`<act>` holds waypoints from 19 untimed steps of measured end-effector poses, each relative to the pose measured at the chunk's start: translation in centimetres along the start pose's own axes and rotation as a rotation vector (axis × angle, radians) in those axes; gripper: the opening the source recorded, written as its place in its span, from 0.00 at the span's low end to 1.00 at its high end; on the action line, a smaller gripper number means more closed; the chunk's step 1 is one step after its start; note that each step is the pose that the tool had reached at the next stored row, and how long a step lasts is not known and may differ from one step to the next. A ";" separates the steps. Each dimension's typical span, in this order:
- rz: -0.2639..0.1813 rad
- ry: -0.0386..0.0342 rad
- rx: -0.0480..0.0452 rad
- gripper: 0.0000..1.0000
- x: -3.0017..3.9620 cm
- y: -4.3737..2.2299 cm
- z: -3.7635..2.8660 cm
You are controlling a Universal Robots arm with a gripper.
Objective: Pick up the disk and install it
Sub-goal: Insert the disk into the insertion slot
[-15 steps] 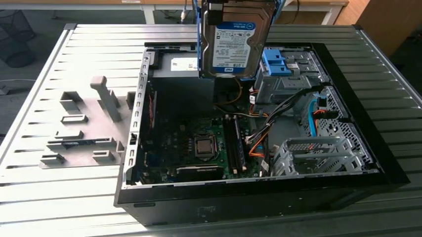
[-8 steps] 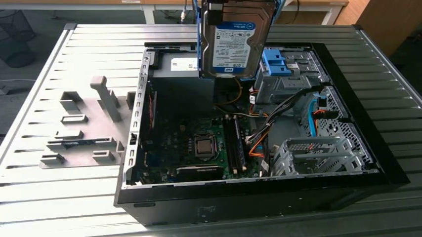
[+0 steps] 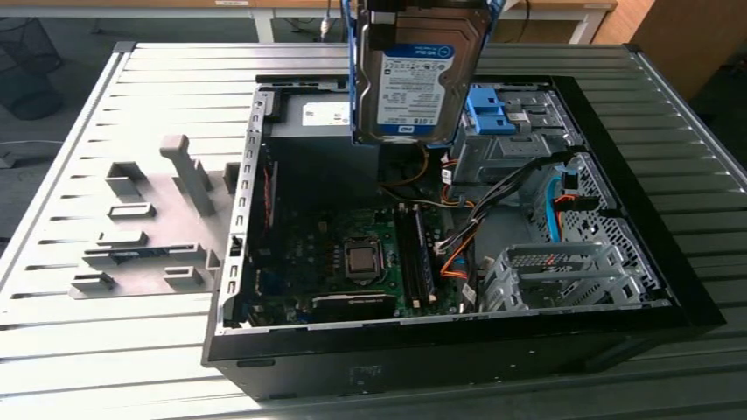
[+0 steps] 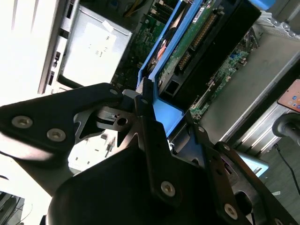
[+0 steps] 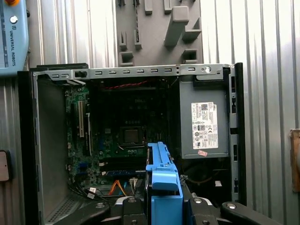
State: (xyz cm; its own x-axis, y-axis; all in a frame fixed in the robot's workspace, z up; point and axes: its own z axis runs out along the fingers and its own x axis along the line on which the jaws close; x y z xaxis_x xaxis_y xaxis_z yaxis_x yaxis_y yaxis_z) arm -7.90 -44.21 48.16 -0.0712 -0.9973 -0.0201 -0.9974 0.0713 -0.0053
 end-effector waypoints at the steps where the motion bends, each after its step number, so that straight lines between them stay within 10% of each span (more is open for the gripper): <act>1: 0.000 0.0001 -0.0001 0.37 0.27 -0.02 -0.01; 19: 0.000 0.0031 0.0002 0.37 4.60 -0.33 -0.08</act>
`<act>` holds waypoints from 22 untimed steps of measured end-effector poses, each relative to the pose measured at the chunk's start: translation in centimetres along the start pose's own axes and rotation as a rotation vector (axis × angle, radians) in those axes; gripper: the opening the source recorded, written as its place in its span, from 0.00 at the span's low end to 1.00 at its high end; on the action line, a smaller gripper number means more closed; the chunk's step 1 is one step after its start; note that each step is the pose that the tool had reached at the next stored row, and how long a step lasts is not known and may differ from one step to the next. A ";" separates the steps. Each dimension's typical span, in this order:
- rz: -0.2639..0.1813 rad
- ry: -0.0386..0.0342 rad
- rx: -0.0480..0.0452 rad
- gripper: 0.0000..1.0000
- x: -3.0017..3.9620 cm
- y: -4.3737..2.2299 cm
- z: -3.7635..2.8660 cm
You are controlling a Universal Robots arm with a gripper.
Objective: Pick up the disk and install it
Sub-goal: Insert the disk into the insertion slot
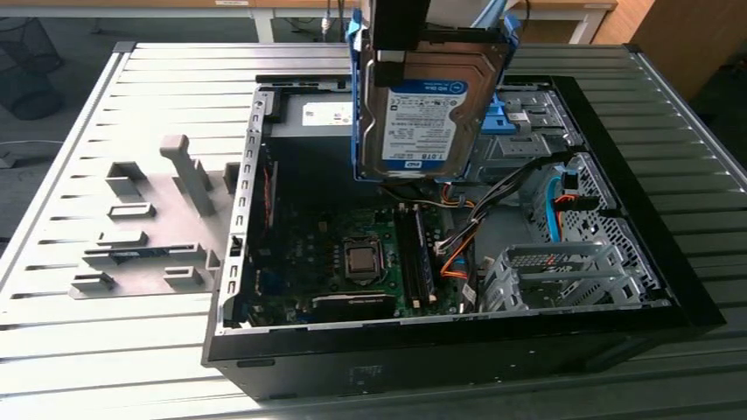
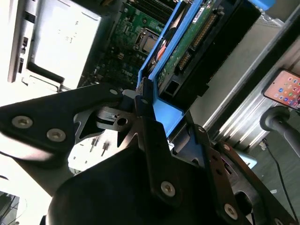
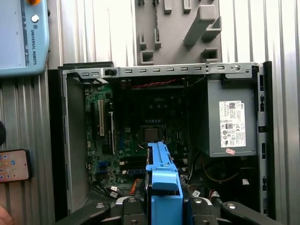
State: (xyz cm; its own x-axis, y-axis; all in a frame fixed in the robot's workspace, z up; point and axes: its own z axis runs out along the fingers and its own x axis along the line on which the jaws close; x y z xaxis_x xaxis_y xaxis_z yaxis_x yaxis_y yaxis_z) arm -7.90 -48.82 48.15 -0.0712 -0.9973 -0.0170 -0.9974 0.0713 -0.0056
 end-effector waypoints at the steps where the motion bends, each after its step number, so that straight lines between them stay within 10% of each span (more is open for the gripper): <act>1: 0.000 0.0002 0.0000 0.37 0.19 -0.01 0.00; 10: -0.001 0.0004 0.0000 0.37 0.47 -2.18 0.09; 22: -0.010 0.0015 -0.0001 0.37 2.80 -2.46 0.30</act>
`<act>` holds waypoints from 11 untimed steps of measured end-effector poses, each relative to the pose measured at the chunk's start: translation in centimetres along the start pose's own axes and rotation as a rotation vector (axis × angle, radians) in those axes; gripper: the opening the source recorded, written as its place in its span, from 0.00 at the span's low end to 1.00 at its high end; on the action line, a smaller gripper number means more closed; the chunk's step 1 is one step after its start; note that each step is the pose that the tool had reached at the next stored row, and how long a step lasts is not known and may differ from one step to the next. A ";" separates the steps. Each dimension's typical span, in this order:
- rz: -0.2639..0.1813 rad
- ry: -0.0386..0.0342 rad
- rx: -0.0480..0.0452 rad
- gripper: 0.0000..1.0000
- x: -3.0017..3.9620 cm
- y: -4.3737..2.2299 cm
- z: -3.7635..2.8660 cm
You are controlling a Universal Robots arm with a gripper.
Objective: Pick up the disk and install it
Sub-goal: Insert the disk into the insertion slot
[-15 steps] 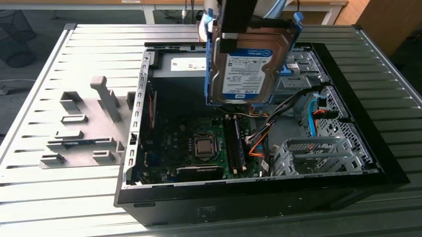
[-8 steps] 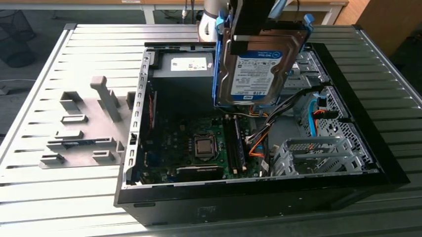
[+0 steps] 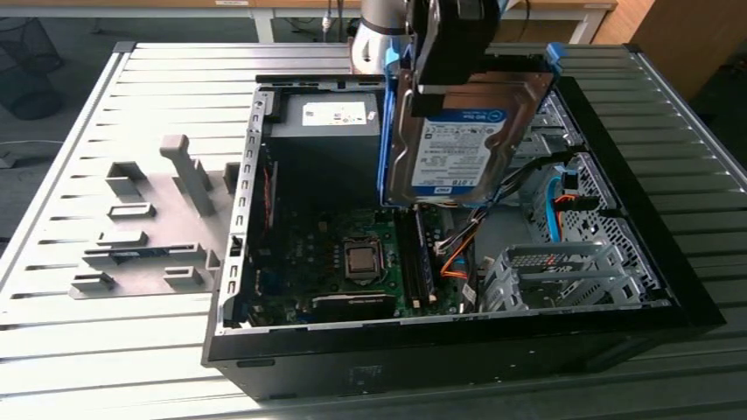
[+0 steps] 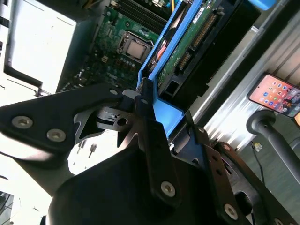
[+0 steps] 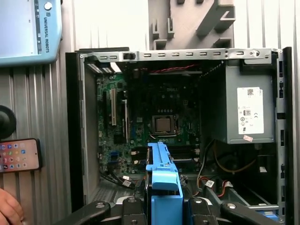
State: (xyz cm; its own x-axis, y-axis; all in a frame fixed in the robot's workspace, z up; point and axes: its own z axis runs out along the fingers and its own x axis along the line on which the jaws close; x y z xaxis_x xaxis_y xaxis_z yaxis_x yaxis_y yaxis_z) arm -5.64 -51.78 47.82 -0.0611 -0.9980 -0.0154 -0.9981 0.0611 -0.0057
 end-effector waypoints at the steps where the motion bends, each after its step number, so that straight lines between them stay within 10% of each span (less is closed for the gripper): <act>1: 0.000 0.0003 0.0000 0.37 0.32 -0.02 0.01; 11: 0.000 0.0043 0.0002 0.37 1.94 -1.25 0.16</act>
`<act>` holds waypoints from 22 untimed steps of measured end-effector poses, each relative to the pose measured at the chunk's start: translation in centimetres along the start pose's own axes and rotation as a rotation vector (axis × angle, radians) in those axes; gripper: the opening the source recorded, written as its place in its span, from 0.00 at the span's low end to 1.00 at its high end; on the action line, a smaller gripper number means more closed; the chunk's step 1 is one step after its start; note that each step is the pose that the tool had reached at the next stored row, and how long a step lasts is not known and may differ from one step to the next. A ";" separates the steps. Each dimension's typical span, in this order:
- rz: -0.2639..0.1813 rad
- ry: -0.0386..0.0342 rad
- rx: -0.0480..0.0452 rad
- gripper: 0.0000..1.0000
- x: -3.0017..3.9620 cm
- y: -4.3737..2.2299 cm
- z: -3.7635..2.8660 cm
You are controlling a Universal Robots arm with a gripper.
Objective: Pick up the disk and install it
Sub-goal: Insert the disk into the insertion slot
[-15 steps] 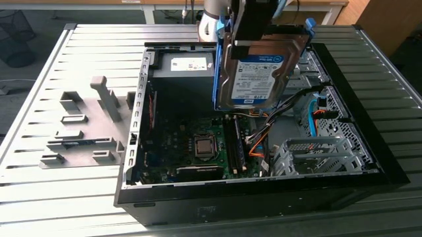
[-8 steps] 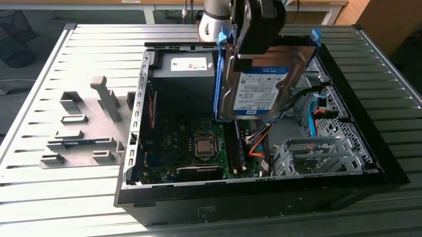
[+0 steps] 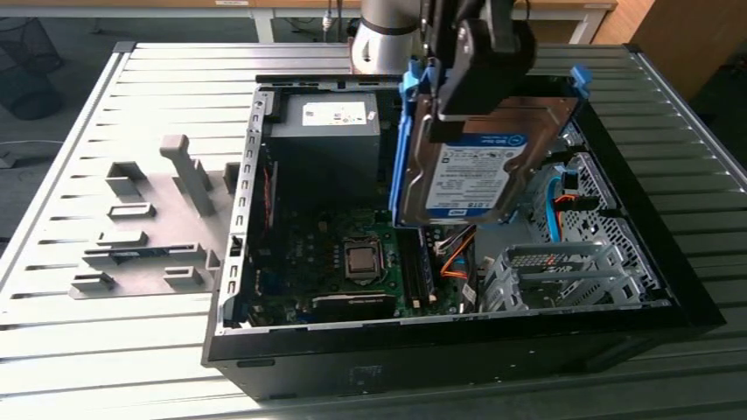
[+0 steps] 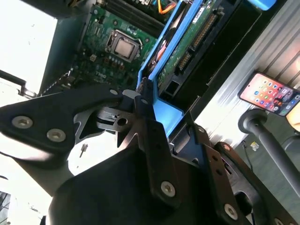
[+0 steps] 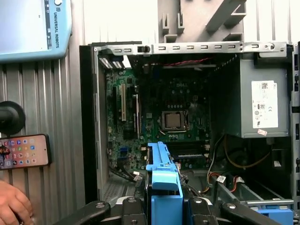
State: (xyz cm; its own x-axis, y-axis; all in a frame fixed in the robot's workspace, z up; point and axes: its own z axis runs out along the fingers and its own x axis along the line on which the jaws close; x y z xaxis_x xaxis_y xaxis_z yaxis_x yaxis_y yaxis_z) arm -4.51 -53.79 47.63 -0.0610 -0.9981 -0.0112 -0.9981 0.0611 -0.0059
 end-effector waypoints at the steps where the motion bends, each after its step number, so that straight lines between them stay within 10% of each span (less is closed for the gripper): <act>1: 0.000 -0.0001 0.0000 0.37 -0.01 -0.34 0.03; 7: 0.000 -0.0001 0.0000 0.37 -0.10 -2.48 0.21; 16: -0.005 0.0003 0.0000 0.37 1.16 -2.86 0.49; 22: -0.021 0.0001 -0.0001 0.37 1.08 -4.35 0.83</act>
State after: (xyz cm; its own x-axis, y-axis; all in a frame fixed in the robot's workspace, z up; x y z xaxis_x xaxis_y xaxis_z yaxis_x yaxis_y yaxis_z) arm -0.24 -55.13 46.82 -0.0404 -0.9991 -0.0110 -0.9992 0.0405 -0.0060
